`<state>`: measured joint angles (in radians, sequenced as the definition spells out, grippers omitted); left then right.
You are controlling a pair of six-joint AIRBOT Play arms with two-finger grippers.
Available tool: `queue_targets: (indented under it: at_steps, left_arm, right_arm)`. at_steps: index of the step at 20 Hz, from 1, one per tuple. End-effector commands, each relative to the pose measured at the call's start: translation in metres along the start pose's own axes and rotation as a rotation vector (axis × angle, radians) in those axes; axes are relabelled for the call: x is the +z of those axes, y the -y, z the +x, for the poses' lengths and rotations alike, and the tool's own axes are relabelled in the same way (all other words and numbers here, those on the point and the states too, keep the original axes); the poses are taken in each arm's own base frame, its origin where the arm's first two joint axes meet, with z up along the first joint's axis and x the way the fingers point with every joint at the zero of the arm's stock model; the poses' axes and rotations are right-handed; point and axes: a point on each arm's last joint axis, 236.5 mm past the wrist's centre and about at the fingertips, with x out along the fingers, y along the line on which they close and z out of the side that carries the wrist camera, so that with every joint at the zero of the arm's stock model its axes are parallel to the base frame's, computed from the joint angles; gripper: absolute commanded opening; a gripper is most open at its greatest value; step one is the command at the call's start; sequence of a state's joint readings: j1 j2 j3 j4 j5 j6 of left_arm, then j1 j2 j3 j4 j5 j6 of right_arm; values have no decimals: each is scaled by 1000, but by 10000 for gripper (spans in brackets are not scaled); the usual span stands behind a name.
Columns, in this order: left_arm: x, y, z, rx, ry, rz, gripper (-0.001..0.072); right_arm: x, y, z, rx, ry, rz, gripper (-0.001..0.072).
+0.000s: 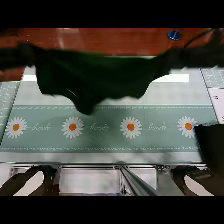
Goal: Fold the shirts.
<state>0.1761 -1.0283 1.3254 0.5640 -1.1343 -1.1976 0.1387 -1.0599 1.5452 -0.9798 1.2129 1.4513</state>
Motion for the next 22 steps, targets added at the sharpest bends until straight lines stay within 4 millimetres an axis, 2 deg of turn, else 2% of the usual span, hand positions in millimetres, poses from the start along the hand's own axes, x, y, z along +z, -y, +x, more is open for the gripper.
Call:
queue_targets:
  at_steps: [1, 3, 4, 7, 9, 11, 13, 15, 17, 20, 22]
  left_arm:
    - [71, 103, -78, -22, 188, 273, 20]
    - [73, 130, -110, 37, 204, 370, 19]
    - [71, 139, -125, 77, 208, 409, 20]
    - [54, 154, -170, 218, 230, 513, 19]
    - [45, 163, -195, 284, 271, 530, 20]
    - [33, 177, -208, 282, 285, 563, 20]
    - [13, 181, -202, 236, 210, 565, 19]
    - [-1, 161, -181, 223, 117, 526, 19]
    - [-19, 120, -145, 237, -5, 436, 19]
    - [-47, 34, -70, 262, -202, 253, 20]
    - [-58, -21, -17, 281, -279, 146, 20]
  right_arm:
    - [71, -55, -114, -77, 220, -201, 23]
    - [73, -75, -157, -103, 291, -260, 23]
    - [68, -79, -173, -127, 309, -275, 23]
    - [32, -74, -210, -224, 265, -279, 23]
    - [6, -69, -225, -270, 214, -250, 24]
    - [-20, -63, -220, -271, 141, -211, 24]
    - [-57, -61, -194, -207, 3, -160, 24]
    - [-91, -55, -154, -124, -118, -96, 24]
    - [-122, -33, -108, -94, -198, -14, 24]
    - [-163, 16, -33, -99, -271, 102, 22]
    - [-185, 50, 15, -115, -319, 164, 21]
